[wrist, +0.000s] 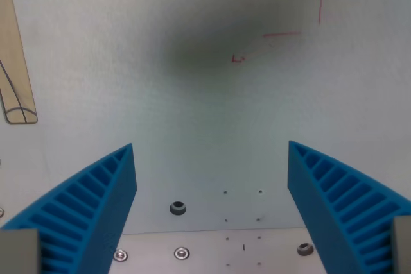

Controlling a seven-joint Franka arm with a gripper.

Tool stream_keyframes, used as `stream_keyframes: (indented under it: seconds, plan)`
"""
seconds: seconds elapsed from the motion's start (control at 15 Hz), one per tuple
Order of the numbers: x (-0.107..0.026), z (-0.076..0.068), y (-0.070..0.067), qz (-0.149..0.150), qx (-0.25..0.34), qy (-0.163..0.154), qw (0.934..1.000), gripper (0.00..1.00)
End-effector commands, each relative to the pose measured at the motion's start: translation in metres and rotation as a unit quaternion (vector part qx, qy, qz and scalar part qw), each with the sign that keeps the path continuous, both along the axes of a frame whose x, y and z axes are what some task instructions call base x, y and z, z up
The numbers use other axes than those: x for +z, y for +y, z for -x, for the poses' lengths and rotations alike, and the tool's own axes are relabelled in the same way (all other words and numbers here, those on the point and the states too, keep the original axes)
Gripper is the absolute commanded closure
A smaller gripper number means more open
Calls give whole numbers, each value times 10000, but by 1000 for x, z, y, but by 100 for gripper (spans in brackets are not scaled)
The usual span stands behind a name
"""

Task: Rotate around gripper negative z

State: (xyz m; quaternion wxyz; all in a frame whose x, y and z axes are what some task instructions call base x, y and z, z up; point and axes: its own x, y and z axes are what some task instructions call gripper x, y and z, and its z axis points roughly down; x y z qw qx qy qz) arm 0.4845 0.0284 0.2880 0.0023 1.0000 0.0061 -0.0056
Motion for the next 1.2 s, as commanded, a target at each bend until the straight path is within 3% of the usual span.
stream_keyframes:
  seconds: [0.07,1.2]
  plan:
    - [2,0,0,-8,669,-15,9978,0]
    - [2,0,0,-17,1654,-11,9862,0]
